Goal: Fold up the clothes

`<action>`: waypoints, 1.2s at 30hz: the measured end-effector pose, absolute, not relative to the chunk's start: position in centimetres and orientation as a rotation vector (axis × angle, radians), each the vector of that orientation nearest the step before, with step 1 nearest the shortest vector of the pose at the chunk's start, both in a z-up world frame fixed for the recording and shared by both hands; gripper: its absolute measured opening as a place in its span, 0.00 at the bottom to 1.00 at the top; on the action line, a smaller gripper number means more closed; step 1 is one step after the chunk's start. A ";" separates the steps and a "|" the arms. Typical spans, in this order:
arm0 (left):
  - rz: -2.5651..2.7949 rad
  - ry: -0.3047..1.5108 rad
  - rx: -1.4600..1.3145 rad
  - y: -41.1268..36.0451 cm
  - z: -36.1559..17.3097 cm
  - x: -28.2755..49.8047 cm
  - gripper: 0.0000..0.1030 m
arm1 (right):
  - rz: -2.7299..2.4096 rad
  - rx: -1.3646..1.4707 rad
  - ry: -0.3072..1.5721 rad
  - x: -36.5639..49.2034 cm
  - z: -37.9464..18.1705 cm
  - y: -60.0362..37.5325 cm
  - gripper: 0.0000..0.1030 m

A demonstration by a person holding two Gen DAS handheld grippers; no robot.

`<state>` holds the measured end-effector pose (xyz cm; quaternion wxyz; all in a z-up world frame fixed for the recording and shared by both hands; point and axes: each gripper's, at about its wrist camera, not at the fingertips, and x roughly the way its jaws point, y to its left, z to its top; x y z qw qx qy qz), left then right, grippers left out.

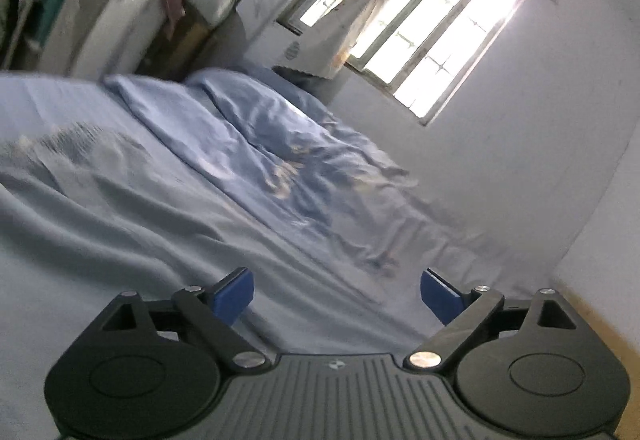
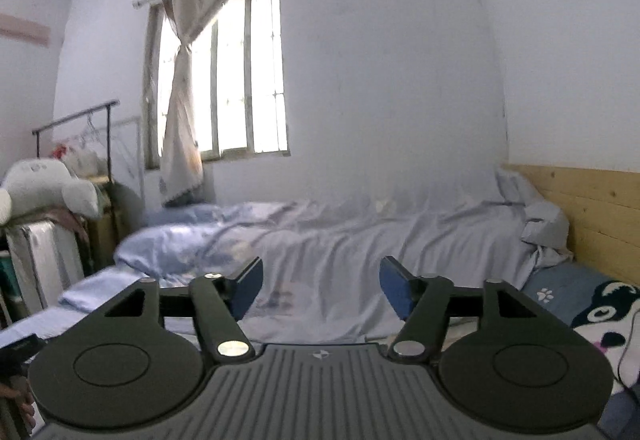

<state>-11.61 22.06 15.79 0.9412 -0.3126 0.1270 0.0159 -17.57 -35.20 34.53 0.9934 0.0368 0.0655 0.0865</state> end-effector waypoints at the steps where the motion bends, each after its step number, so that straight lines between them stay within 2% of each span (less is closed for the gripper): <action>1: 0.040 0.267 -0.624 22.1 16.4 -12.5 0.90 | 0.175 0.082 0.137 -18.5 34.2 -34.7 0.65; 13: 0.141 0.322 -0.360 20.4 22.4 -18.9 0.91 | 0.264 0.179 0.334 -22.3 26.2 -28.0 0.65; 26: 0.329 0.422 -0.273 24.2 20.6 -20.5 0.91 | 0.318 0.171 0.510 -21.3 18.6 -22.7 0.65; 31: 0.332 0.324 -0.303 26.3 20.6 -21.9 0.91 | 0.256 0.143 0.414 -22.1 18.1 -21.3 0.65; 36: 0.369 0.173 -0.380 30.1 21.7 -24.4 0.91 | 0.149 0.180 0.251 -24.5 19.0 -21.1 0.71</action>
